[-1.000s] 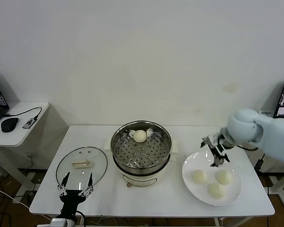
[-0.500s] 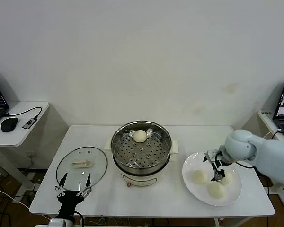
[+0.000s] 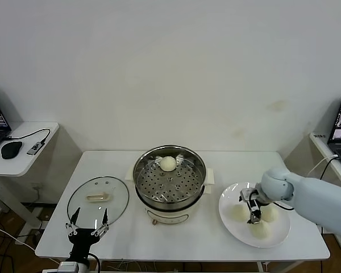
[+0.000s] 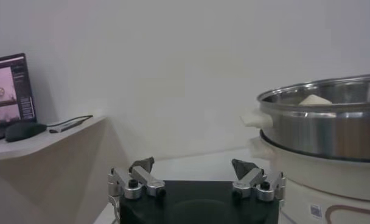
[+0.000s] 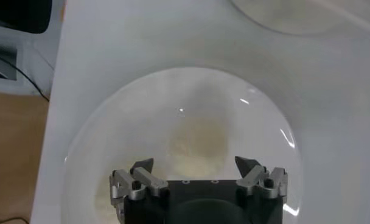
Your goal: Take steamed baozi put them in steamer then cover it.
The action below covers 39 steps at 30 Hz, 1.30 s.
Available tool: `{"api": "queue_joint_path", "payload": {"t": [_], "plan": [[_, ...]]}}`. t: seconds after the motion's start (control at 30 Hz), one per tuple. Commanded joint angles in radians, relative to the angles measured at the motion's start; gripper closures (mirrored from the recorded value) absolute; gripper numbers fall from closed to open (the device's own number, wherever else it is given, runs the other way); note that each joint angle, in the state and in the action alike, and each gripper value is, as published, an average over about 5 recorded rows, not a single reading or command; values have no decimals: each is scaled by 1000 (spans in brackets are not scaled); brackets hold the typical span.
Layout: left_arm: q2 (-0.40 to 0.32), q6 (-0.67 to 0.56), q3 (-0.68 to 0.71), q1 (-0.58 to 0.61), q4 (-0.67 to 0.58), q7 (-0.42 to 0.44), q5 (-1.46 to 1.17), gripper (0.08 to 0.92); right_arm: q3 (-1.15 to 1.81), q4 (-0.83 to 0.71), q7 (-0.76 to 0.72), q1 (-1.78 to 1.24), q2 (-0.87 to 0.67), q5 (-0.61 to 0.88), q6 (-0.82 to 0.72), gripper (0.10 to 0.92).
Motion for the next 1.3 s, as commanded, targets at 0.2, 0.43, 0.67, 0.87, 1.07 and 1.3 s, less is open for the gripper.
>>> {"api": "queue_joint_path", "payload": {"t": [0.2,0.43,0.67,0.87,1.07,1.3], "plan": [[-3,-2,0,-5,6,-1,0,177,38,-56,5,-56,40,-11,-7,305],[-2,-2,-1,-5,4,-2,0,177,51,-39,-2,-35,22,3,-6,428],[-1,-1,4,-11,1,-3,0,177,32,12,-39,129,-37,75,-5,462],[4,-1,12,-16,-2,-3,-1,177,-28,67,-63,314,-80,168,-23,469],[18,1,14,-21,-3,-2,-6,177,-179,93,-55,599,-48,292,-62,466],[25,1,18,-30,3,-2,-11,177,-294,107,1,800,149,507,-151,458]]}}
